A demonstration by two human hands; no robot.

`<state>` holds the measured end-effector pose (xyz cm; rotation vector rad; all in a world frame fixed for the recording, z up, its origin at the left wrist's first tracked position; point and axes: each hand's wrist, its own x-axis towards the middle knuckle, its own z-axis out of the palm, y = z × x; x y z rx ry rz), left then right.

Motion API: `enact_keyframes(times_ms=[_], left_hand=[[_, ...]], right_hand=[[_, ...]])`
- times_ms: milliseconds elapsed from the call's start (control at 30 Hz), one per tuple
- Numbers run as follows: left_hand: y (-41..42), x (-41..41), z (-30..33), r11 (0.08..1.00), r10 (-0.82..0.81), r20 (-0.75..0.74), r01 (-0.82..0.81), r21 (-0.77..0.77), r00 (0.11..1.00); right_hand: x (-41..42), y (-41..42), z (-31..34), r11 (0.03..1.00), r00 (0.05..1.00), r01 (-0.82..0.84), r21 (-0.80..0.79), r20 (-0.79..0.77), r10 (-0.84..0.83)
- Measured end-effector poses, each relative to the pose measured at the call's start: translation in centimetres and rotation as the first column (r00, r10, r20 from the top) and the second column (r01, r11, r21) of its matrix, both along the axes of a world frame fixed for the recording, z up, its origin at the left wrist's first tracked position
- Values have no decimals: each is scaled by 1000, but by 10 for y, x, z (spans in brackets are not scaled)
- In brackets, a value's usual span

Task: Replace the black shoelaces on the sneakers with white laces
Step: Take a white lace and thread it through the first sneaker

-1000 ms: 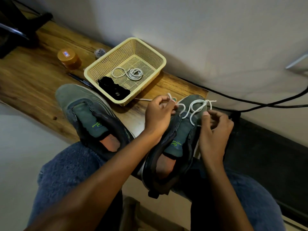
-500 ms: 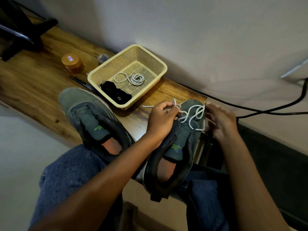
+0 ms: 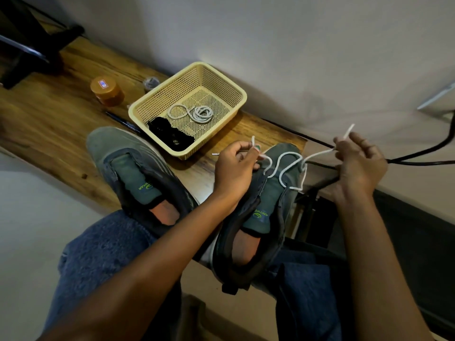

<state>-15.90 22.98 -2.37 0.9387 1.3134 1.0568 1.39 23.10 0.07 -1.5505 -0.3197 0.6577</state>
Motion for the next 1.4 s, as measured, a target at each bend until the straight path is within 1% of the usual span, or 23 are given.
enact_keyframes(times_ms=[100,167,300,433,533,667,767,933,1000,1100,1233,1300,1400], left_hand=[[2,-5,6,998,46,37,-47,40,998],[2,-9,12,995,54,20,-55,85,998],[1,-16,19,986,55,-3,-54,157,998],[-6,-21,30,992,37,54,-43,117,998],[-7,-22,46,993,17,63,-25,113,998],[-5,-15,84,984,-22,81,8,176,996],[0,-8,111,970,-37,58,22,243,998],[1,1,148,938,-55,2,51,342,998],[-3,4,160,930,-71,-19,73,359,997],[-12,10,174,920,-94,-7,90,382,996],[-18,16,184,912,-108,-33,112,396,994],[-19,17,184,917,-97,-24,99,387,995],[-21,16,183,928,-79,-7,76,365,997]], right_hand=[[-5,-15,13,998,990,-46,38,138,41],[-10,-27,21,997,978,-41,69,205,26],[-12,-48,42,987,972,-31,158,233,-7],[-5,-67,81,980,965,-70,184,261,20],[-2,-71,107,971,954,-121,208,294,56],[-7,-71,136,954,938,-214,211,318,140],[-15,-70,154,935,908,-294,198,364,209],[-25,-68,175,909,869,-378,178,408,281],[-30,-67,180,898,850,-409,162,426,310],[-38,-66,185,884,826,-441,152,453,335],[-47,-61,186,866,802,-487,118,453,389],[-52,-59,184,852,782,-516,91,457,425],[-59,-58,179,850,770,-520,78,473,428]])
